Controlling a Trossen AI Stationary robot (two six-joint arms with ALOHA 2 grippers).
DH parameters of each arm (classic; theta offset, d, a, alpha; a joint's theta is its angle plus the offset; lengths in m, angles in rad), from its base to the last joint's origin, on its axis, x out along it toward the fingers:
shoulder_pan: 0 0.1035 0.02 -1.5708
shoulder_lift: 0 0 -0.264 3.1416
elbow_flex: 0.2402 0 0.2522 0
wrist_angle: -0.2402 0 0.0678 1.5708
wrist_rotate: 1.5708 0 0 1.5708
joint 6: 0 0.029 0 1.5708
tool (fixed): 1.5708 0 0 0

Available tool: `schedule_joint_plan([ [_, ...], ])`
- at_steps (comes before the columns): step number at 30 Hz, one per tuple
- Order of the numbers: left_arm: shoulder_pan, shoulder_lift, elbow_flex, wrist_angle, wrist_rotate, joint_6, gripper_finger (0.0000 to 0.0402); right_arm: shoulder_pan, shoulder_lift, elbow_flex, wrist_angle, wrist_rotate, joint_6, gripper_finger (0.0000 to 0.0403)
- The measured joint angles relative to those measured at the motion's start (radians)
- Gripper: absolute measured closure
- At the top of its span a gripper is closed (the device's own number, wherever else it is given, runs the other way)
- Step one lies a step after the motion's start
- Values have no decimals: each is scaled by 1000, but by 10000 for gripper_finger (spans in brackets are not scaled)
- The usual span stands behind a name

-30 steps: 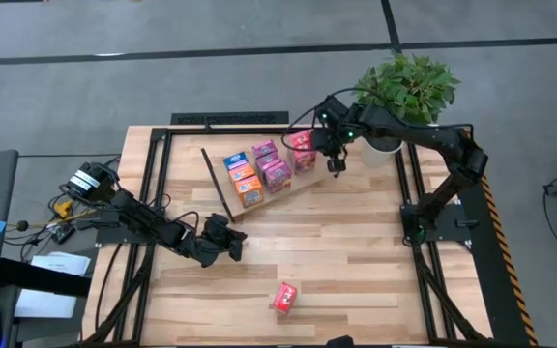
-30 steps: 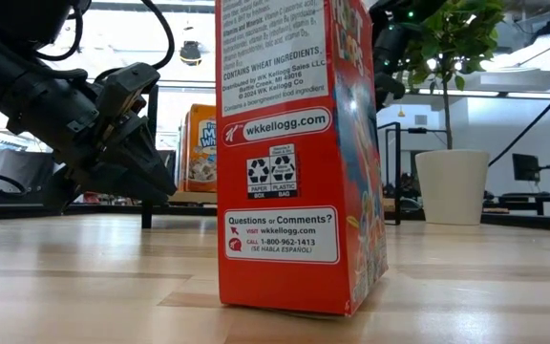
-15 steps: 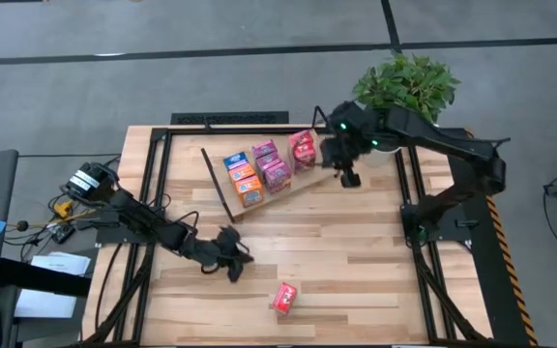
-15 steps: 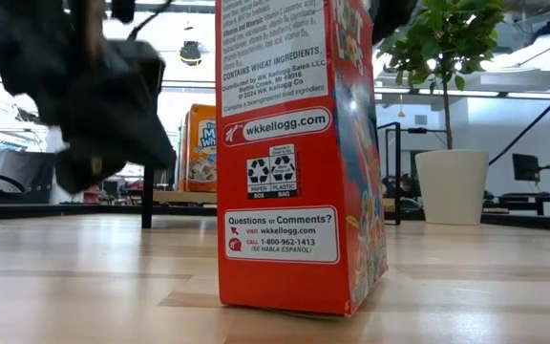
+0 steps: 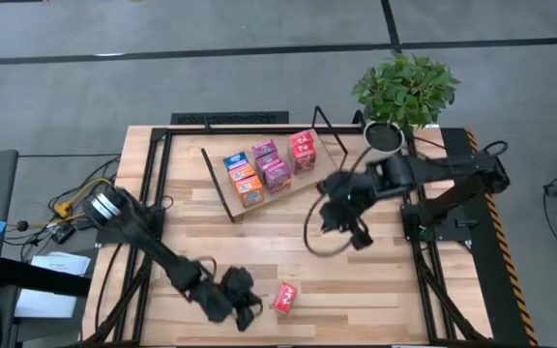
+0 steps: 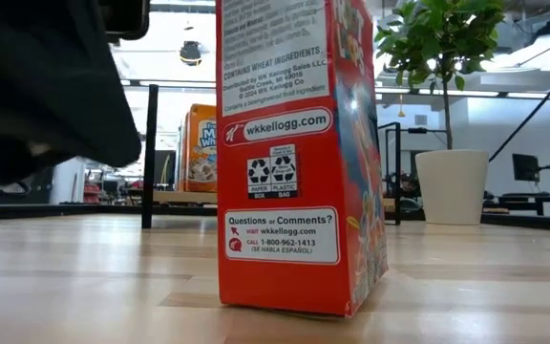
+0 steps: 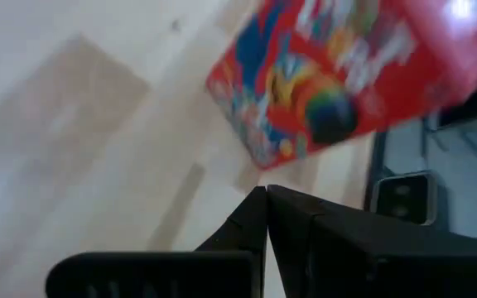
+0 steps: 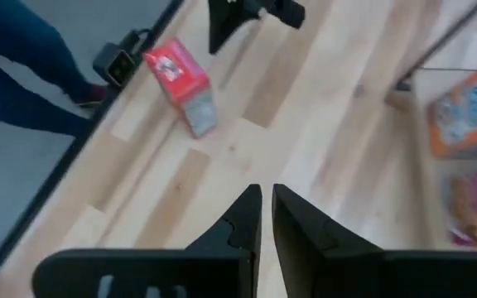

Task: Stack cereal on shelf
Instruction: Put the red cereal box on the shelf aligned with the other red cereal box

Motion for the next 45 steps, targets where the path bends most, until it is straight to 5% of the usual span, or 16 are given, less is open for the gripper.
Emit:
schedule_joint_plan([
  [6,-53,214,172,26,-77,-48,401,141,15,-28,81,85,123,347],
  [13,-74,383,314,86,-75,75,401,256,67,-30,133,152,247,347],
  [20,-75,408,328,79,-245,1,401,319,115,-30,205,183,255,347],
  [31,8,409,331,42,-247,3,401,292,167,-30,241,169,111,343],
  [35,27,409,331,5,-233,-5,401,271,179,-31,256,123,40,311],
  [45,36,409,329,-90,-248,-72,401,245,236,-28,362,67,-104,158],
])
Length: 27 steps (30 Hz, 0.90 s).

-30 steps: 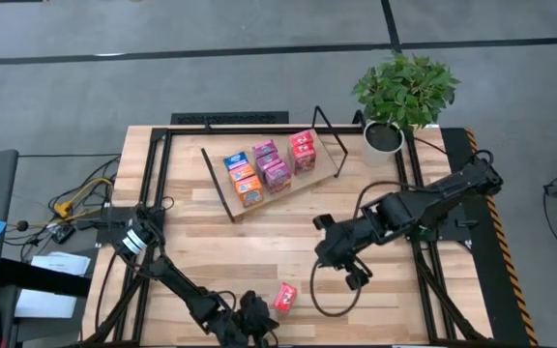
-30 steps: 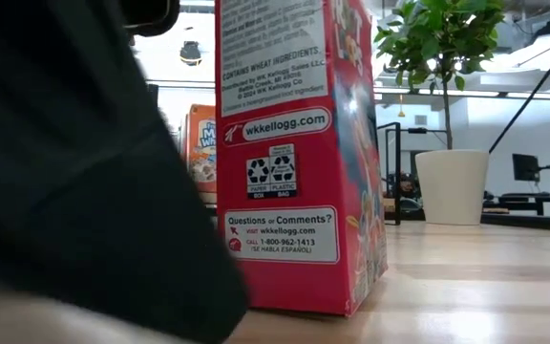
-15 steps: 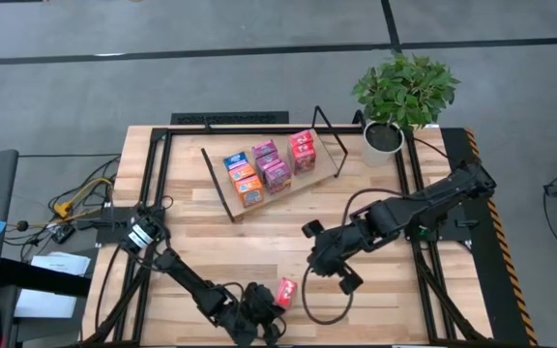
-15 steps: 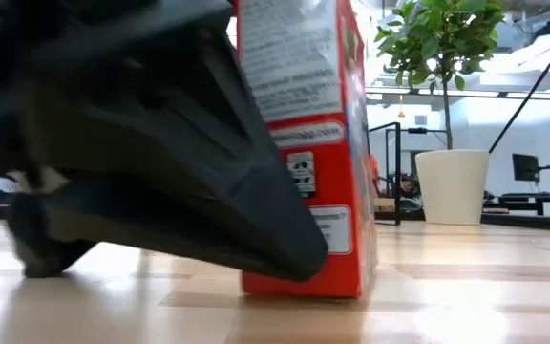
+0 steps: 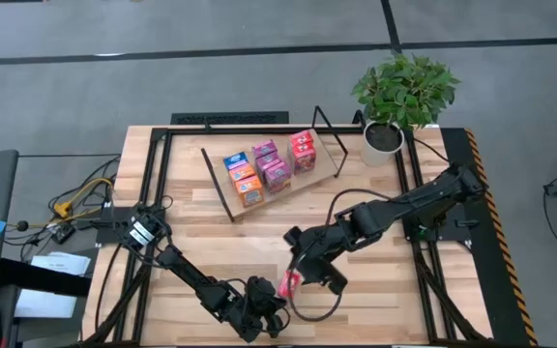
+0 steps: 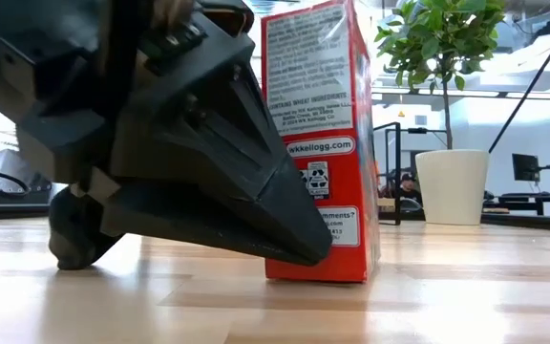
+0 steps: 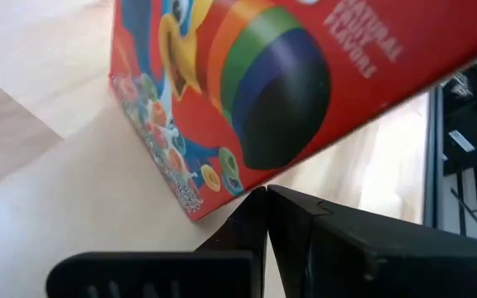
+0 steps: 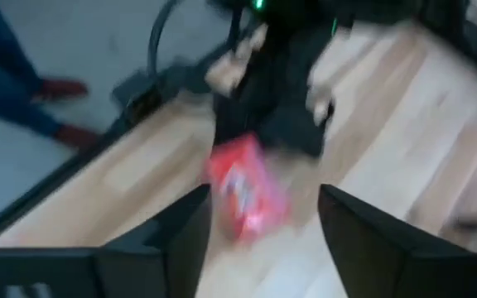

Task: Stack cereal on shelf
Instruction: Put the red cereal box on the shelf aligned with the other red cereal box

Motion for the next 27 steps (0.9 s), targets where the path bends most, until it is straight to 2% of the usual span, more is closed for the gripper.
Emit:
schedule_joint_plan([
  [4,13,0,0,-24,0,-6,401,-2,48,-1,25,-1,-43,127],
  [8,28,-1,0,-42,10,-9,401,-2,97,6,62,0,-88,112],
  [18,44,-2,1,-73,43,-2,401,-37,169,8,63,4,-125,106],
  [20,46,-2,1,-77,53,2,401,-40,173,5,16,3,-134,106],
  [27,50,-3,1,-87,57,3,401,-43,208,9,20,-29,-146,106],
])
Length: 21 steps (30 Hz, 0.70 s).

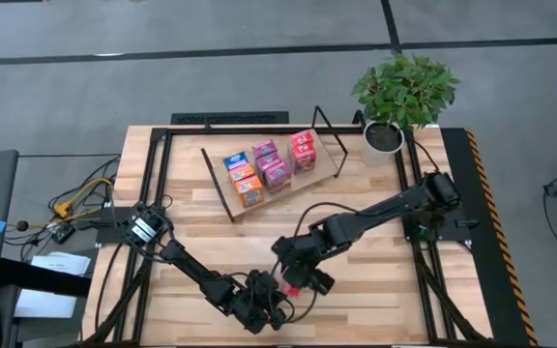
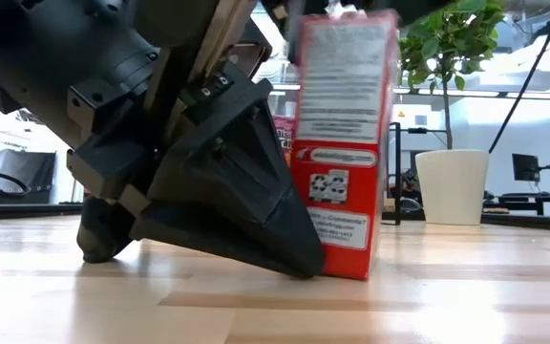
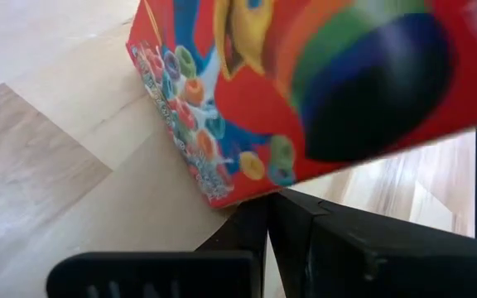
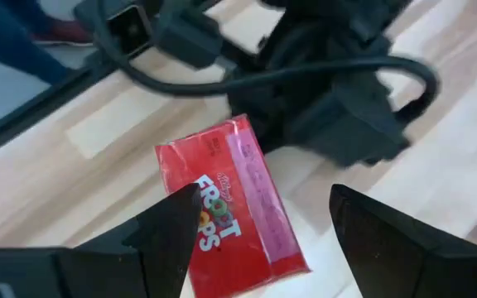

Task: Stack cereal on shelf
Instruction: Put the red cereal box on the shelf aligned with the other red cereal box

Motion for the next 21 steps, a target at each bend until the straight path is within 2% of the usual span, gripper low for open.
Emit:
schedule_joint_plan([
  [13,5,0,0,-9,-1,1,401,-23,-5,-1,-22,-23,5,106],
  [21,8,0,0,-13,-1,-1,402,-15,-54,0,18,-18,-2,106],
])
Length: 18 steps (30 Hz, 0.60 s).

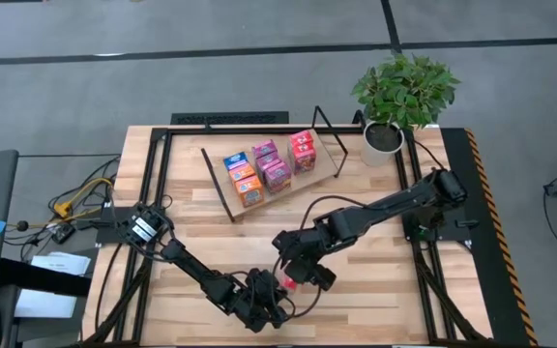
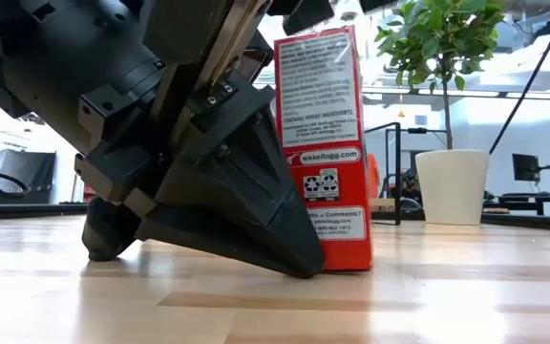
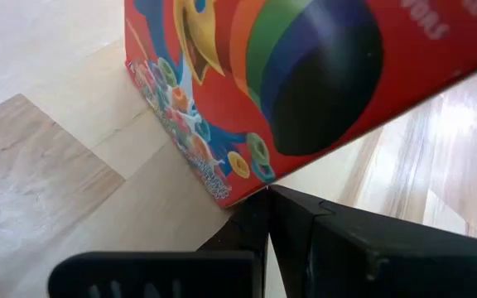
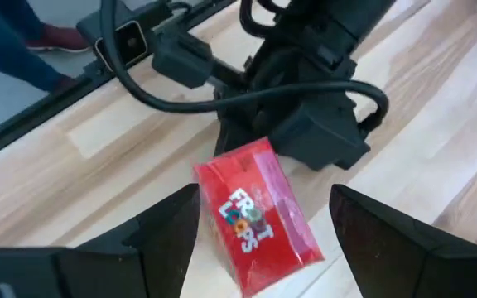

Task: Stack cereal on shelf
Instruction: Put the red cereal box on the shelf aligned with the other red cereal box

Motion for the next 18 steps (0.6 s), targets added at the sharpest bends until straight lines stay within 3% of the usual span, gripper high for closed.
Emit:
schedule_joint_plan([
  [18,1,0,0,-3,4,-7,402,-16,36,-3,-3,-78,-38,106],
])
